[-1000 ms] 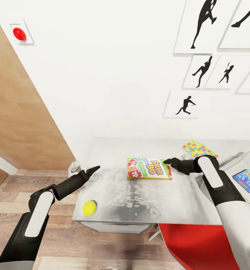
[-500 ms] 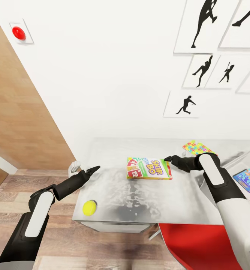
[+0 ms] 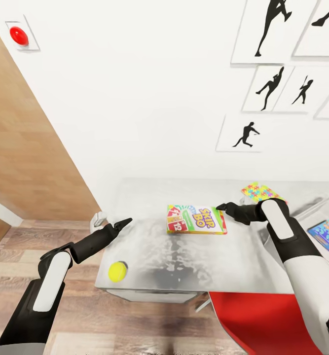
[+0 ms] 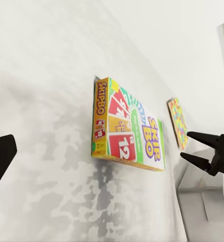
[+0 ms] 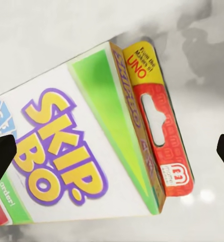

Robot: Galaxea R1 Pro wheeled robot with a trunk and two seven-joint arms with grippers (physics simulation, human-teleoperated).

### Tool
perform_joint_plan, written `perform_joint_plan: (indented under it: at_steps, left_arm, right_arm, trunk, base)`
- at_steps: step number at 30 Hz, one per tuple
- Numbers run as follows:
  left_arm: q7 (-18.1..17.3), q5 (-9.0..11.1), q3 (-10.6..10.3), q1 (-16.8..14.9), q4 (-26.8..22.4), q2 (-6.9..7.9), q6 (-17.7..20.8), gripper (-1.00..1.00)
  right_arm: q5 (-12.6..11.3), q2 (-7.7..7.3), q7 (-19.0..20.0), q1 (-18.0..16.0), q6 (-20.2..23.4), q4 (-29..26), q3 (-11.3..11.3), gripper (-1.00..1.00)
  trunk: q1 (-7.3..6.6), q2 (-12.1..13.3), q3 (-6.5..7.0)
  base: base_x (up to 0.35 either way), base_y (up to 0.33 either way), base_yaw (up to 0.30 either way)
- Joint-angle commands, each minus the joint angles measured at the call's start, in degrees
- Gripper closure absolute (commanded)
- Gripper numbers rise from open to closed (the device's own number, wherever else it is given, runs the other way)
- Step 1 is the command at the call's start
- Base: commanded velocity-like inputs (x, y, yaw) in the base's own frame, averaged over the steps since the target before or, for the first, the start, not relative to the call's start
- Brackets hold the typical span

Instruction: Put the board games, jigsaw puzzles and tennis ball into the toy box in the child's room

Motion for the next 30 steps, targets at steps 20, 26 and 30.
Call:
perform_joint_plan:
  at_steps: [20,26,30]
  left_arm:
    - [-0.2,-0.1,0.0,0.0,0.0,-0.04,0.3,-1.0]
    - [-0.2,-0.1,0.0,0.0,-0.1,-0.04,0.3,-1.0]
    - [-0.3,-0.1,0.1,0.0,-0.1,-0.02,0.3,-1.0]
  right_arm:
    - [-0.6,0.09,-0.6,-0.6,0.0,0.8,0.1,-1.0]
    - [-0.6,0.09,-0.6,-0.8,0.0,0.8,0.1,-1.0]
    - [-0.6,0.08,-0.6,-0.8,0.0,0.8,0.1,-1.0]
  trunk:
    - [0.03,-0.1,-1.92]
    - [0.03,-0.1,-2.48]
    - [0.03,-0.1,-2.85]
  base:
    - [0.0,0.0,0.0]
    - [0.0,0.0,0.0]
    - [0.0,0.0,0.0]
